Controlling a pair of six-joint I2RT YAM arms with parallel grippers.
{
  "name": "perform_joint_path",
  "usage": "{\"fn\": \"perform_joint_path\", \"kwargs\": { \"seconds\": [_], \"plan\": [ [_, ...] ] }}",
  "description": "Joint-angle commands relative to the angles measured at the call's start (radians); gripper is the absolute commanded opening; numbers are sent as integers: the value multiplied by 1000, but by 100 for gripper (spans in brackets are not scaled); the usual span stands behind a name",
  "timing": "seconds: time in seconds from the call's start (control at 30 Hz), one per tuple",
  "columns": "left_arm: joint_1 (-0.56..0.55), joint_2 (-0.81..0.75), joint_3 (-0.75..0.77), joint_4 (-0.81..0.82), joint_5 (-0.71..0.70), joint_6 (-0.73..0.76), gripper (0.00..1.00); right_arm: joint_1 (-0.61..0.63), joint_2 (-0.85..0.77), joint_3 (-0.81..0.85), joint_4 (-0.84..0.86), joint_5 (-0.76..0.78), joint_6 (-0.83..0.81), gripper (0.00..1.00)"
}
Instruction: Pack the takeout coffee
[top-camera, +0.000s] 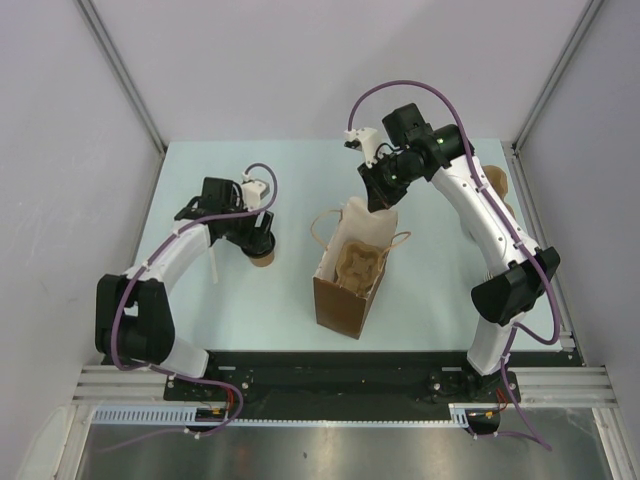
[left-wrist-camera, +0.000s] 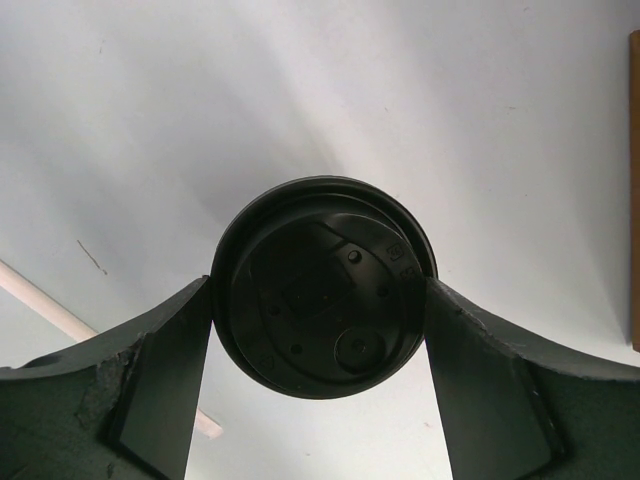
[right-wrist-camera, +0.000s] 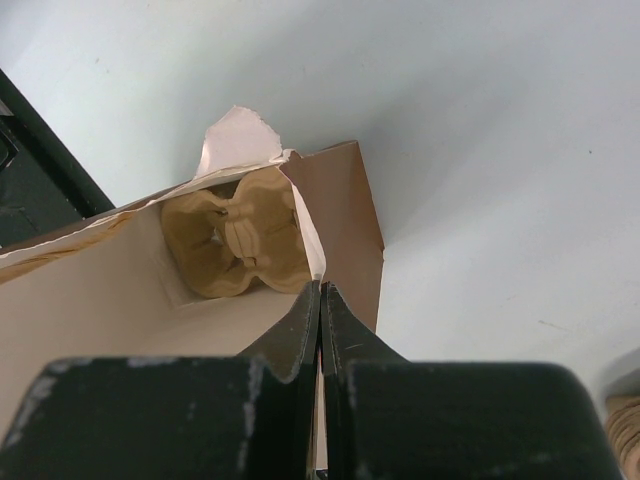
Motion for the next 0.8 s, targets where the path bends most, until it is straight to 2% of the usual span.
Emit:
{"fn": "perform_joint_path", "kwargs": {
  "seconds": [0.0, 0.03, 0.07, 0.2, 0.27, 0.3, 0.33, 0.37, 0.4, 0.43, 0.5, 0.53, 0.63, 0.77],
  "plan": [
    [23, 40, 7, -64, -8, 5, 42, -4, -24, 29, -16, 8, -10, 0],
    [25, 34, 22, -66, -8, 7, 37, -4, -24, 32, -16, 8, -8, 0],
    [25, 25, 33, -75, -1, 17, 26, -4, -24, 32, -17, 10, -8, 0],
    [23, -14, 157, -141, 44, 28, 10, -7, -24, 30, -14, 10, -4, 0],
    [23, -26, 299, -202, 71, 14, 3, -8, -26, 30, -13, 14, -2, 0],
    [20, -22, 362, -228, 110, 10, 2, -10, -24, 30, -10, 17, 1, 0],
    [14, -15, 505, -253, 124, 4, 1, -11, -26, 27, -8, 21, 4, 0],
    [8, 0, 581, -295, 140, -4, 0, -14, -24, 26, -7, 22, 7, 0],
    [-12, 9, 656, -314, 166, -6, 0, -17, -23, 24, -4, 24, 10, 0],
    [-24, 20, 801, -349, 196, -10, 0, -20, -18, 23, -4, 22, 15, 0],
    [-66, 64, 943, -385, 245, -24, 0, -22, -15, 27, -1, 22, 19, 0],
    [-81, 86, 1088, -421, 283, -33, 0, -25, -12, 29, 3, 21, 25, 0],
    [-152, 141, 1337, -475, 344, -69, 0, -33, -4, 34, 6, 13, 36, 0],
    [-303, 95, 1358, -454, 381, -47, 0, -37, -3, 40, 7, 13, 42, 0]
  ]
}}
